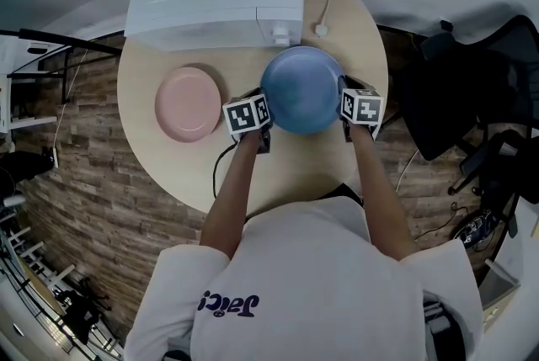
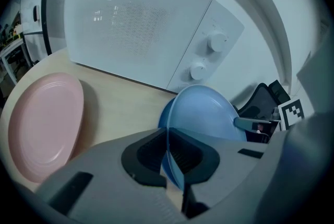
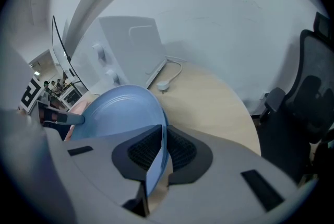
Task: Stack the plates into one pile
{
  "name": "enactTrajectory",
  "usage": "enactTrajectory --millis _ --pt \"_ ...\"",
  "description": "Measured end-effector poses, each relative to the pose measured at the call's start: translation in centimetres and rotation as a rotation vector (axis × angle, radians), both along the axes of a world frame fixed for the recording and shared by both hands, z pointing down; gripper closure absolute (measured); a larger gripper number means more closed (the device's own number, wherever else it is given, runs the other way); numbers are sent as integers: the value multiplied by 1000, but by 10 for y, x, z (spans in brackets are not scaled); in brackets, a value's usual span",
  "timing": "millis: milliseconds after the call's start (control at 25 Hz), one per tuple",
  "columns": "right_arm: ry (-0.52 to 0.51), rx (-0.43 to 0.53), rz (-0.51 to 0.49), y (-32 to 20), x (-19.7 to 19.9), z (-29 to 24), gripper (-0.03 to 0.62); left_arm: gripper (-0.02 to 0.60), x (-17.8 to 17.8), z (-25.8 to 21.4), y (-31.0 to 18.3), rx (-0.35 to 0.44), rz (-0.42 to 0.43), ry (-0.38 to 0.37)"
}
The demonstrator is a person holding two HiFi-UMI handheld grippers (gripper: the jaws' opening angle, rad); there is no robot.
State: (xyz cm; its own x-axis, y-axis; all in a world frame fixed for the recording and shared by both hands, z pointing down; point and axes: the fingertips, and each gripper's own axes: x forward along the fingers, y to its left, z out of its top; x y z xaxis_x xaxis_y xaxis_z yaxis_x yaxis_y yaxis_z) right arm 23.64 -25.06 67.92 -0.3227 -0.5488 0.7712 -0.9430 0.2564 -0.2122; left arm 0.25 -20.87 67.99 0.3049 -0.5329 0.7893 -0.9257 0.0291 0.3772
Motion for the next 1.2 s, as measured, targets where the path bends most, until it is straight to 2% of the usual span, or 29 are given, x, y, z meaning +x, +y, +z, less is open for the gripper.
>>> enactTrajectory --millis 360,880,960,1000,1040,1080,1120,1200 --pt "45 -16 -12 -9 -1 13 554 555 -1 15 -7 -22 32 -65" --pt "168 -4 -34 -9 0 16 554 555 2 21 -4 -27 65 -78" --pt "187 -3 -38 -7 0 16 533 552 1 20 -3 -18 66 -86" --pt "192 0 -36 -7 1 16 461 547 1 20 -3 -12 70 -83" --pt "193 3 -30 -5 2 15 400 510 3 19 -2 -7 79 -75" --pt "193 8 -23 -4 4 14 398 418 6 18 -1 -3 90 -63" --pt "191 13 -15 -2 5 12 398 361 8 17 0 -1 103 -54" --pt "183 25 -3 4 4 7 393 354 9 14 4 6 117 -47"
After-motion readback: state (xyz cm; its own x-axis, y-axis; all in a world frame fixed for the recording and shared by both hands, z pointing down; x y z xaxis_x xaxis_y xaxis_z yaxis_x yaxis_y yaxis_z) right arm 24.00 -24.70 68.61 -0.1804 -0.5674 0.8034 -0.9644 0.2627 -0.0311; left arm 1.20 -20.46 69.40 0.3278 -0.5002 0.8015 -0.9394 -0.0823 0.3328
